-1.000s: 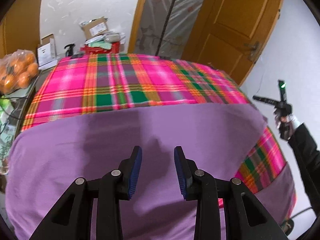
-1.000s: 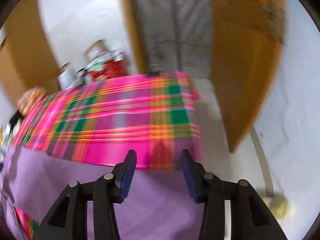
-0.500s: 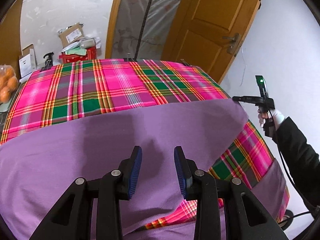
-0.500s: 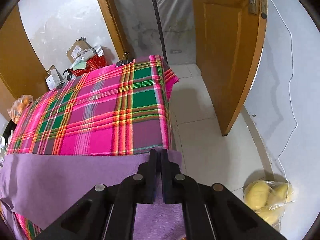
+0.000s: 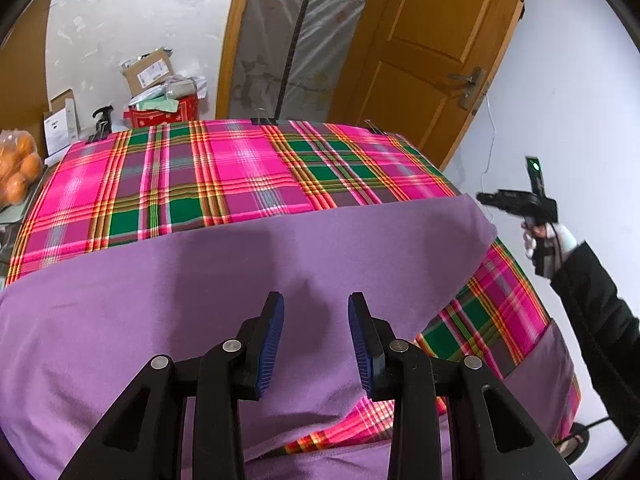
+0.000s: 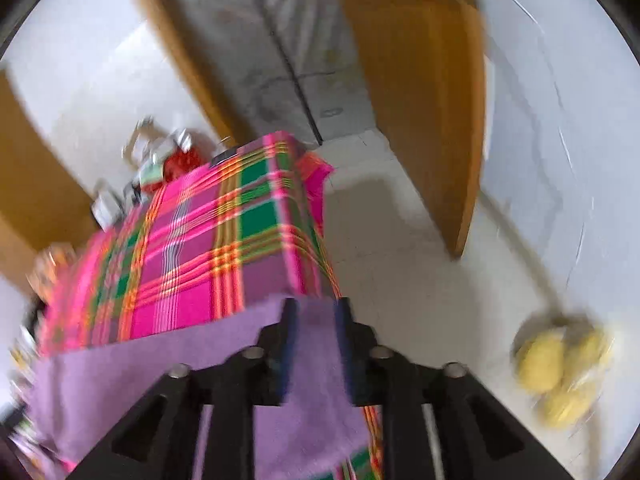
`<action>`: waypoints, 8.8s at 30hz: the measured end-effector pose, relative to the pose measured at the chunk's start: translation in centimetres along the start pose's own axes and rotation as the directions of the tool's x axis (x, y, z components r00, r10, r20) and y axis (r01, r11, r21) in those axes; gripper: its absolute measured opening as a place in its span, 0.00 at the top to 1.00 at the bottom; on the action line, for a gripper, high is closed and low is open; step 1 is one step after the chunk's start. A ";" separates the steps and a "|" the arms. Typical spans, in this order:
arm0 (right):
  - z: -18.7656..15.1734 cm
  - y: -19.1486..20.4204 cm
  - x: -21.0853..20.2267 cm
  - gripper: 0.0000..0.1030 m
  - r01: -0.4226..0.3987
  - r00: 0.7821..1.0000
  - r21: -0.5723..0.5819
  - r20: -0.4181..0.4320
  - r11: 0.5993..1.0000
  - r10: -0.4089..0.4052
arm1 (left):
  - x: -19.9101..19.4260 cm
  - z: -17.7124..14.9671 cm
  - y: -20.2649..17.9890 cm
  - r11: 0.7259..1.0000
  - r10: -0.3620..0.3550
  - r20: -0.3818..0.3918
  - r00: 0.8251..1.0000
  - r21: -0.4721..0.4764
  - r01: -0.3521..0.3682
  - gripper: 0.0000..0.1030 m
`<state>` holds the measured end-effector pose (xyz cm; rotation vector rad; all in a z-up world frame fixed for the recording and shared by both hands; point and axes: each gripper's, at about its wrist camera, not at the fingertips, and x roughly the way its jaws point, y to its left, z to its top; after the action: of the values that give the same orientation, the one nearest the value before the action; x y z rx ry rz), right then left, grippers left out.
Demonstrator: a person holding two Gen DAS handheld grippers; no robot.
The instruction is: Fold clothes
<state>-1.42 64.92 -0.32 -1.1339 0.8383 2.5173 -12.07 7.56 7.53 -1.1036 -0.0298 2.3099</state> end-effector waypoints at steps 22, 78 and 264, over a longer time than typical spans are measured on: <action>-5.7 -3.9 -1.1 0.89 -0.102 0.993 0.278 -0.027 0.955 0.114 | -1.5 -2.1 -0.3 0.999 -0.003 0.016 1.000 -0.041 0.004 0.66; -29.1 35.3 -11.2 0.82 -0.091 0.994 -0.666 -0.018 0.741 0.106 | -10.9 -13.6 8.4 0.928 0.339 0.098 0.936 -0.197 -0.315 0.66; -30.9 36.1 -6.4 0.80 -0.265 0.964 -0.657 -0.198 0.706 0.177 | -11.8 -15.2 10.2 0.869 0.475 0.013 0.880 -0.167 -0.466 0.53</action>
<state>5.27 17.59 2.48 -1.4684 0.0164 3.1031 -0.19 -10.24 3.27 -1.2355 0.0400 2.8156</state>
